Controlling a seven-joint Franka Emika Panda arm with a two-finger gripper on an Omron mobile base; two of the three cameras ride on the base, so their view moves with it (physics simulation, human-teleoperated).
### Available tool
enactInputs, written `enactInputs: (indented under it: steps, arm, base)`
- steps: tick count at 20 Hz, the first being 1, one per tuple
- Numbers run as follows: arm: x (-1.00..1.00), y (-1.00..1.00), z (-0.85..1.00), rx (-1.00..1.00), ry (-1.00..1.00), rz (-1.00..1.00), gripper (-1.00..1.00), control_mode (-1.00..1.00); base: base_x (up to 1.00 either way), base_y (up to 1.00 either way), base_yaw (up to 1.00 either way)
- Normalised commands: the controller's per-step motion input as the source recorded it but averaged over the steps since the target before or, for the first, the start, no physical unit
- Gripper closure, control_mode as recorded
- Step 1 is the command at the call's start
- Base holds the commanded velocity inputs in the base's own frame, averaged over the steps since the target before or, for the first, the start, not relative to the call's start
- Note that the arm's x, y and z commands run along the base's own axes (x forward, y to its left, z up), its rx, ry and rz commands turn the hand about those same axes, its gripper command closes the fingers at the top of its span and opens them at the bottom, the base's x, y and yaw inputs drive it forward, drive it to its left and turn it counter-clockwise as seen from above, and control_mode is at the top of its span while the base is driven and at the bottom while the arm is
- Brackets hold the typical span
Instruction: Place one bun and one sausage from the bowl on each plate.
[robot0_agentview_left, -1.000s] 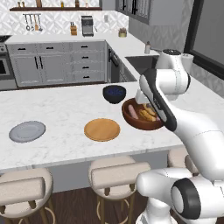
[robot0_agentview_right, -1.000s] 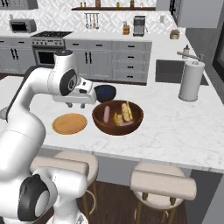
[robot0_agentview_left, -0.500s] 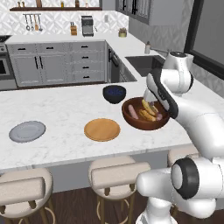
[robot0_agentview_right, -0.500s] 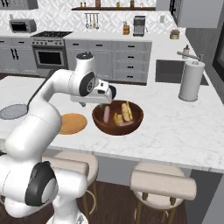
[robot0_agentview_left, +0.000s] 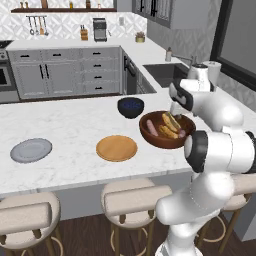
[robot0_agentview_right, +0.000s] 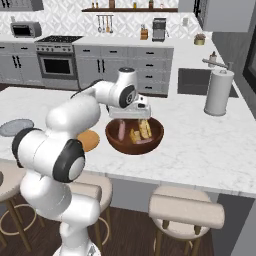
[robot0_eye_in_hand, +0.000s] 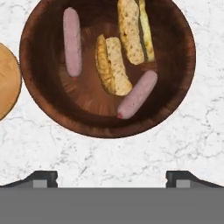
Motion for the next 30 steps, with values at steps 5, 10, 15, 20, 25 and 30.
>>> enactInputs:
  steps: [5, 10, 15, 20, 25, 30]
  arm:
    - [0.82, -0.23, -0.57, -0.12, 0.01, 0.0, -1.0, -1.0]
    - [0.79, -0.05, -0.54, -0.06, 0.0, 0.0, -1.0, -1.0]
    - [0.42, -0.03, -0.39, -0.01, -0.04, 0.01, -1.0, -1.0]
    - [0.47, -0.34, -0.2, 0.01, -0.03, 0.0, -1.0, -1.0]
    - [0.36, -0.07, -0.32, 0.0, -0.01, 0.02, -1.0, -1.0]
    - [0.43, -0.06, -0.24, 0.0, 0.0, 0.05, -1.0, -1.0]
  base:
    - [0.0, 0.0, 0.0]
    - [0.0, 0.0, 0.0]
    - [0.0, 0.0, 0.0]
    - [0.0, 0.0, 0.0]
    - [0.0, 0.0, 0.0]
    - [0.0, 0.0, 0.0]
